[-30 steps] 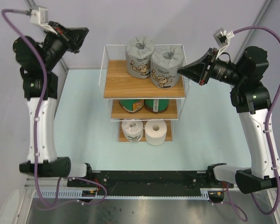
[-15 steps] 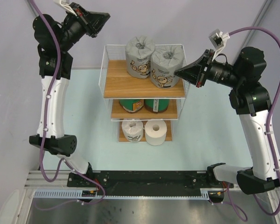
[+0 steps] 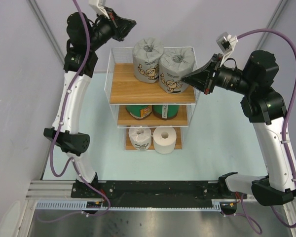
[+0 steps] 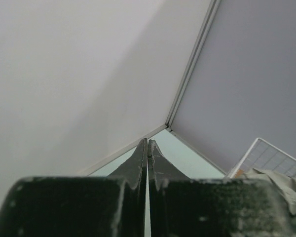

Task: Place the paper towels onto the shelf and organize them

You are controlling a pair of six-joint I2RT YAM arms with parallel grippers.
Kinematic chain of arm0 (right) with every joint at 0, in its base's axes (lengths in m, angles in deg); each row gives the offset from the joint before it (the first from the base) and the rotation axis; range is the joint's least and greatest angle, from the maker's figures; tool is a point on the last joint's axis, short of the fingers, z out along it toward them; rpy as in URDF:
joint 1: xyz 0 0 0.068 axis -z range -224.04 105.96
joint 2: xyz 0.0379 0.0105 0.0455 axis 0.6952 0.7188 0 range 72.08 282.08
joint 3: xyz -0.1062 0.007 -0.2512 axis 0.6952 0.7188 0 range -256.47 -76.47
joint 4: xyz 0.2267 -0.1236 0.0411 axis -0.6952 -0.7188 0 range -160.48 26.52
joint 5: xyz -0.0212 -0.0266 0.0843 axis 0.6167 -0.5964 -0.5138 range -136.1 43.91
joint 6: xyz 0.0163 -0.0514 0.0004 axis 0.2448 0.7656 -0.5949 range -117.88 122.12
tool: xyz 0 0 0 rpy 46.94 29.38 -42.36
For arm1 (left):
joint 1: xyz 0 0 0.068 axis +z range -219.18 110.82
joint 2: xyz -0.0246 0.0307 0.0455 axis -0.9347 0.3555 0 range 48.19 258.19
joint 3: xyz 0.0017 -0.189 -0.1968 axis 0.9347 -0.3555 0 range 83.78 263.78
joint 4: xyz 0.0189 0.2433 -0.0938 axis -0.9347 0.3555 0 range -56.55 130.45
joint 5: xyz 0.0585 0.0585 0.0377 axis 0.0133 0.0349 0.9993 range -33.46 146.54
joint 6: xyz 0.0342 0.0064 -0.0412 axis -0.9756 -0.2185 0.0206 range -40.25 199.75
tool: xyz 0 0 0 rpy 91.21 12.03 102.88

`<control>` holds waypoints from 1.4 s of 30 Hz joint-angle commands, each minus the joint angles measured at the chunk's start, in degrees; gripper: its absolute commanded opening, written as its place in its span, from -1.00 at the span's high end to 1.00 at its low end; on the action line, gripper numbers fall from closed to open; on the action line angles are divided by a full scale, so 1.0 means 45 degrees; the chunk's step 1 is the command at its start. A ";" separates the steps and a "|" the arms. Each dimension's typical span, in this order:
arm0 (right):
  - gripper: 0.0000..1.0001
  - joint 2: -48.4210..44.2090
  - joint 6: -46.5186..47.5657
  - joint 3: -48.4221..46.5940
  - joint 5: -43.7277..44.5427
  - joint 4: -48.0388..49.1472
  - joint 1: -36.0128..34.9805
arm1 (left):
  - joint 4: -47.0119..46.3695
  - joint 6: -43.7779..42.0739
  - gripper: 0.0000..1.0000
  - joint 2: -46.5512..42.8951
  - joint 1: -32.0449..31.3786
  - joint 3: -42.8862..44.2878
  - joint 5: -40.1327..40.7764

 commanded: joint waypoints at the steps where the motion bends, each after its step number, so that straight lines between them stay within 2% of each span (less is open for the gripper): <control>1: 1.00 0.0144 0.0260 -0.0221 0.0456 -0.0855 -0.0366 | 0.0271 -0.0550 0.99 0.0159 -0.0522 0.0781 0.0388; 8: 1.00 0.0203 0.0495 -0.0299 0.1120 -0.1070 -0.0504 | 0.0700 -0.1272 0.99 0.0140 -0.1265 0.0743 0.0134; 17: 1.00 0.0320 0.0787 -0.0338 0.2116 -0.1401 -0.0524 | 0.1305 -0.2092 0.99 -0.0250 -0.1343 0.0489 -0.1019; 24: 1.00 0.0379 0.0866 -0.0397 0.2643 -0.1441 -0.0523 | 0.1600 -0.2796 0.99 -0.1030 -0.1343 -0.0602 -0.1858; 34: 1.00 0.0359 0.0885 -0.0280 0.2352 -0.1382 -0.0523 | 0.1365 -0.2777 0.99 -0.2340 -0.1343 -0.1483 -0.2659; 42: 1.00 -0.0244 0.1353 -0.0241 0.1355 -0.1421 -0.0563 | 0.1443 -0.3186 0.99 -0.3277 -0.1343 -0.2479 -0.2017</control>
